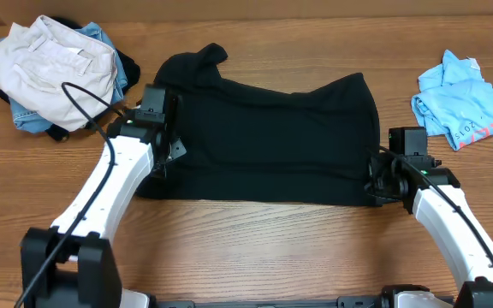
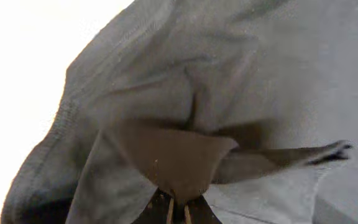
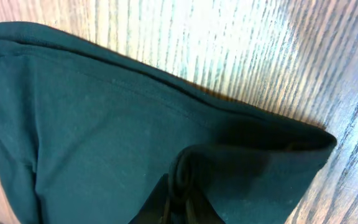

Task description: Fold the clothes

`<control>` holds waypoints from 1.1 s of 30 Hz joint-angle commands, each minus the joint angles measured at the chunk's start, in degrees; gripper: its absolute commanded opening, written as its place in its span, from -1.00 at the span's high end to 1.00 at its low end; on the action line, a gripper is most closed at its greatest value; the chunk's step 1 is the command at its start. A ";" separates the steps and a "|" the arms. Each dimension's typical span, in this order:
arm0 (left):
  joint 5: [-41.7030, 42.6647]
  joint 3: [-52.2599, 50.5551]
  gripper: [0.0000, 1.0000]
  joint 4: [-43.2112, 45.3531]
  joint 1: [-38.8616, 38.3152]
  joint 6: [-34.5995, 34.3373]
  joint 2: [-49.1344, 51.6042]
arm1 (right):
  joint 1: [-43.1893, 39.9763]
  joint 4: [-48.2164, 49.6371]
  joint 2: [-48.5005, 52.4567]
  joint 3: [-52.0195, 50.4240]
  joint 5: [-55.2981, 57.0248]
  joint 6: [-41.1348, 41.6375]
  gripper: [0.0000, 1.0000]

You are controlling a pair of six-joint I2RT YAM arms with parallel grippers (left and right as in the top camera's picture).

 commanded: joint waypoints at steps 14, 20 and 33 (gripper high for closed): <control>-5.33 11.13 -1.00 -15.10 0.39 4.24 1.64 | -0.22 -17.59 1.92 16.94 6.05 -14.84 -1.00; -2.10 8.13 -0.93 -18.82 0.74 1.53 1.40 | -0.11 -27.10 -0.59 21.66 0.92 -22.88 -1.00; 6.49 -11.34 -0.20 -0.96 11.28 7.63 1.40 | -0.11 -28.98 -0.59 21.64 -1.60 -24.39 -0.98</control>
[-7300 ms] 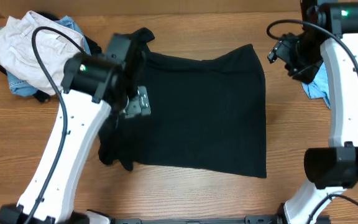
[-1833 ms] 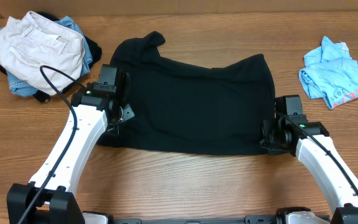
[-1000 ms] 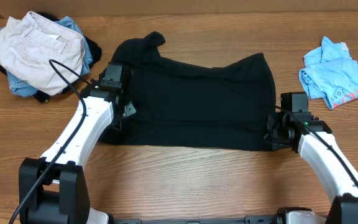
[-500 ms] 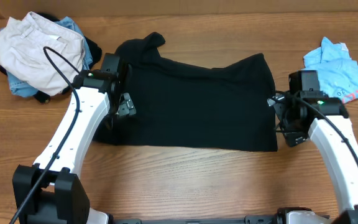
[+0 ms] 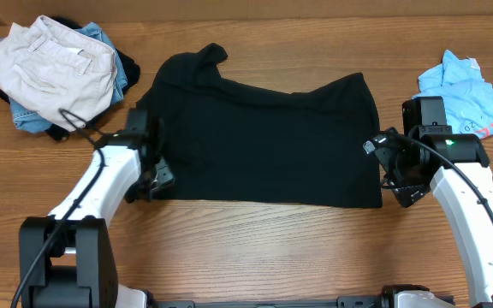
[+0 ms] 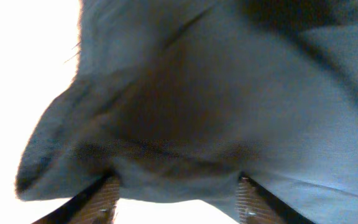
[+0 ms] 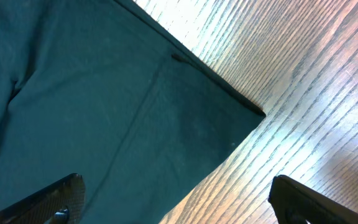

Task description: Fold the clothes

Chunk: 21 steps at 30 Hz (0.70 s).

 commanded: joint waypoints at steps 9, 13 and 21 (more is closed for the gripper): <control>2.86 -1.84 0.04 -5.27 6.84 0.04 -0.96 | -0.04 1.03 -0.83 1.18 -0.28 -0.74 -0.98; 2.84 4.59 0.59 -13.64 6.73 0.00 -10.54 | -0.04 2.34 -0.83 1.18 -0.26 -0.76 -0.98; 4.76 5.33 0.92 -3.58 6.75 1.14 -5.20 | -0.04 1.92 -0.83 1.18 -0.28 -0.76 -0.98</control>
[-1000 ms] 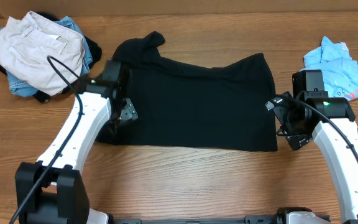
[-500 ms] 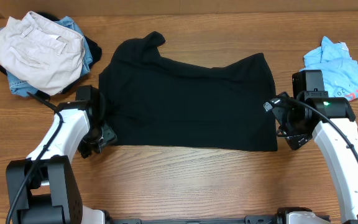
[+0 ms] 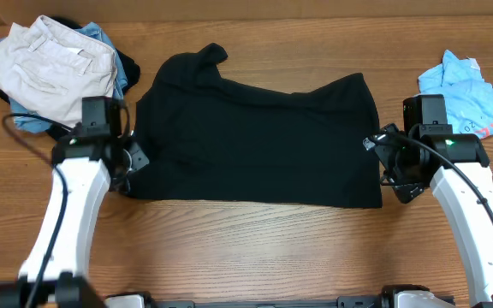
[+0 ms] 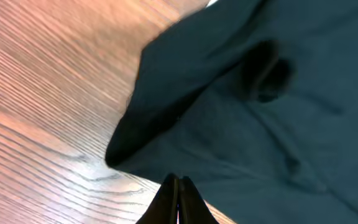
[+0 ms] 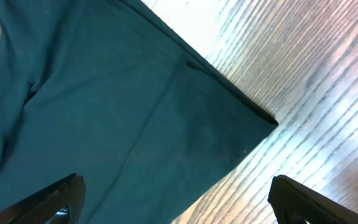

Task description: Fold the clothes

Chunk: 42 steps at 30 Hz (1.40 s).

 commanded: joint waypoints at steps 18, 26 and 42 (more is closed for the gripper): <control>-10.84 0.90 0.92 -7.54 0.04 -6.21 25.22 | -0.04 0.13 -0.83 1.18 -0.09 -0.37 -0.98; -0.92 9.62 0.92 -7.93 -0.17 -3.98 11.47 | -0.04 1.29 -0.79 1.18 -0.35 -0.31 -0.98; 2.75 8.87 0.92 12.07 -3.87 -8.09 27.10 | -0.04 0.15 -0.79 1.18 -3.52 -0.37 -0.98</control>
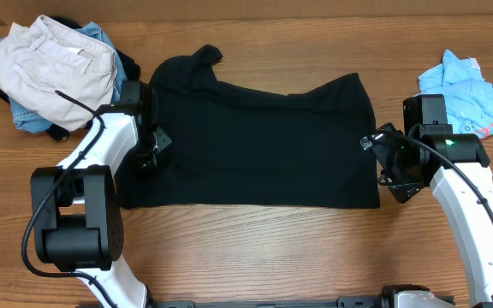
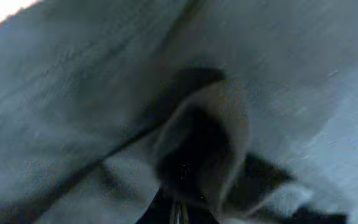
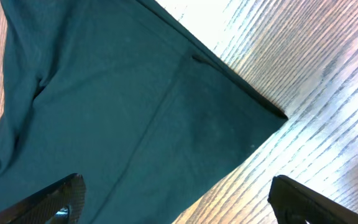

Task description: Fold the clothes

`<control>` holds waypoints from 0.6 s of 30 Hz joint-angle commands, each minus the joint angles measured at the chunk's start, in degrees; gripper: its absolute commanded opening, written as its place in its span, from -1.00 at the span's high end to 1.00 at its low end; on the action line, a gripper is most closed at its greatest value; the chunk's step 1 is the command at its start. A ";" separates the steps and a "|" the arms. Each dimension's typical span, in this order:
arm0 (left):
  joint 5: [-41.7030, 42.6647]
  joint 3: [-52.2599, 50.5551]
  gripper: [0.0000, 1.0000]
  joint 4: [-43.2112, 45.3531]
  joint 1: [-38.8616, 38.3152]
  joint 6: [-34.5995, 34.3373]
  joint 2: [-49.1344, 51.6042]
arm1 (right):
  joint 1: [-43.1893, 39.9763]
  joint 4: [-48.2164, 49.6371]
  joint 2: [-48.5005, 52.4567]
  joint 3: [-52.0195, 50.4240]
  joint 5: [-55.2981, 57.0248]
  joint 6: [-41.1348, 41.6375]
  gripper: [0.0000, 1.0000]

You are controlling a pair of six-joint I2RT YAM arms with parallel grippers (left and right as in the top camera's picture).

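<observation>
A black shirt (image 1: 255, 141) lies spread flat across the middle of the wooden table (image 1: 255, 257) in the overhead view. My left gripper (image 1: 150, 142) is at the shirt's left edge, below the sleeve. In the left wrist view it (image 2: 179, 214) is shut on a bunched fold of the black fabric (image 2: 204, 137). My right gripper (image 1: 389, 164) hovers just off the shirt's right edge. It (image 3: 179, 202) stands open, nothing between its fingers, above the shirt's lower right corner (image 3: 272, 112).
A pile of clothes with a beige garment (image 1: 54, 64) on top sits at the back left, close to my left arm. A crumpled light blue shirt (image 1: 465, 98) lies at the back right, behind my right arm.
My left gripper was shut just left of the shirt's lower left edge. It is now further back on the left edge, shut on a fold of fabric. The right gripper has stayed open.
Both grippers were first shut on the shirt, the left near the left sleeve, the right at the lower right corner. Then both stood open with the shirt flat. The left then shut beside the lower left edge, and now pinches the left edge.
</observation>
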 commanded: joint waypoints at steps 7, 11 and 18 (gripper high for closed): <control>3.69 -0.13 0.92 12.22 -0.11 0.35 0.24 | -0.04 -0.11 -0.79 1.18 -0.35 -0.22 -0.98; 8.85 0.83 0.89 13.99 -0.85 4.85 -0.35 | -0.04 -0.11 -0.79 1.18 -0.31 -0.33 -0.98; 17.18 12.50 -1.00 2.23 -0.94 14.01 -13.88 | -0.46 9.92 0.92 3.98 -5.49 -15.65 -1.00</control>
